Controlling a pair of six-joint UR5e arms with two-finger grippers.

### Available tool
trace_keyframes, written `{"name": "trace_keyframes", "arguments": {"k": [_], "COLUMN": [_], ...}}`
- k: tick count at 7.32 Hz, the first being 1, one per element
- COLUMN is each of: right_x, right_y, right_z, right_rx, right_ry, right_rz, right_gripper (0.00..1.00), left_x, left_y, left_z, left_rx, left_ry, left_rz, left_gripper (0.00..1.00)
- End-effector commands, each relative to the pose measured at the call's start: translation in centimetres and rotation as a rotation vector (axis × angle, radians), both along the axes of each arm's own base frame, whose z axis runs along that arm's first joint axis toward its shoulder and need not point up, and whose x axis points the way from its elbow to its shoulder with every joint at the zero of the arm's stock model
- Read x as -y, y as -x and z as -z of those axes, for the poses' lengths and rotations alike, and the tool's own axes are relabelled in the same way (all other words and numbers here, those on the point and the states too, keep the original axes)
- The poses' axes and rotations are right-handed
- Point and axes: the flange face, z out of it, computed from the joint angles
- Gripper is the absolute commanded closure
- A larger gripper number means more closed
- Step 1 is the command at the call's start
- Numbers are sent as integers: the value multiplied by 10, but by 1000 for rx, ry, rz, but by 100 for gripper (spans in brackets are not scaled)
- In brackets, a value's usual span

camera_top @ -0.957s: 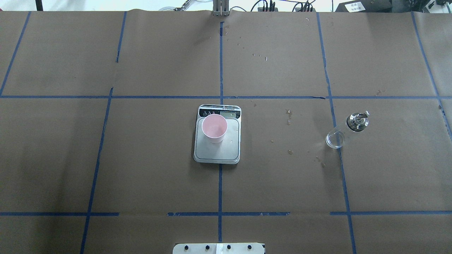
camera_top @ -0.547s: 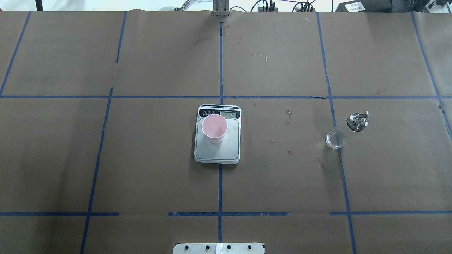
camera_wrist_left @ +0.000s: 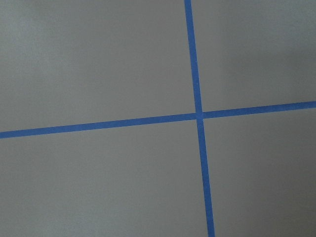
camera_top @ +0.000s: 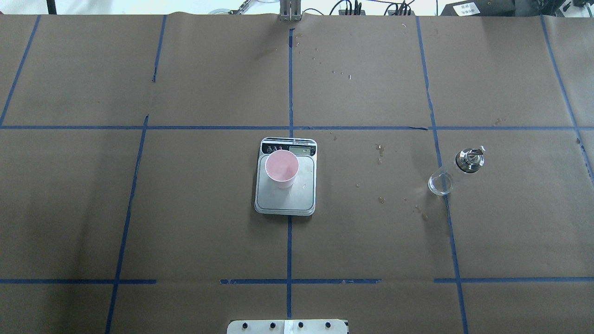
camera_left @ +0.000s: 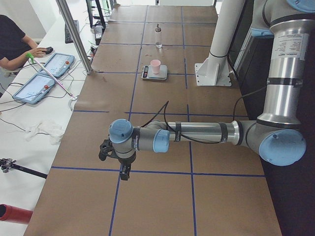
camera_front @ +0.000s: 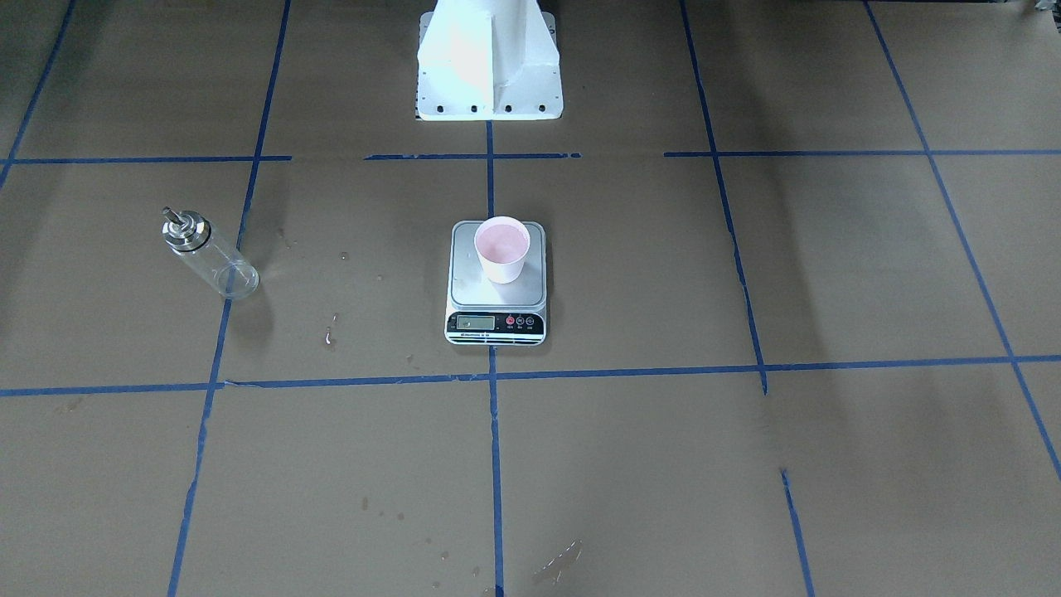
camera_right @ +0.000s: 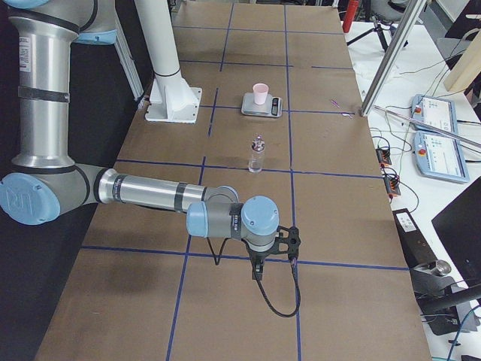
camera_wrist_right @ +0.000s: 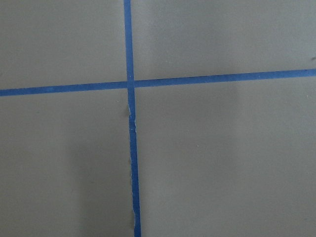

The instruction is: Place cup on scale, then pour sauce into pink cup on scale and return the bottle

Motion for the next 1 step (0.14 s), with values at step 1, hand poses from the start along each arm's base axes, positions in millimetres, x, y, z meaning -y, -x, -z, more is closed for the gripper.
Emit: {"name": "trace_keyframes", "arguments": {"k": [1], "right_x": [1], "right_y": [0], "right_z": [1], "right_rx": [0], "right_ry": [-3], "right_rz": [0], "right_gripper": [0], "left_x": [0], "left_y": [0], "left_z": [0], "left_rx": [0], "left_ry": [-1], "left_rz": [-1], "left_gripper": [0]}}
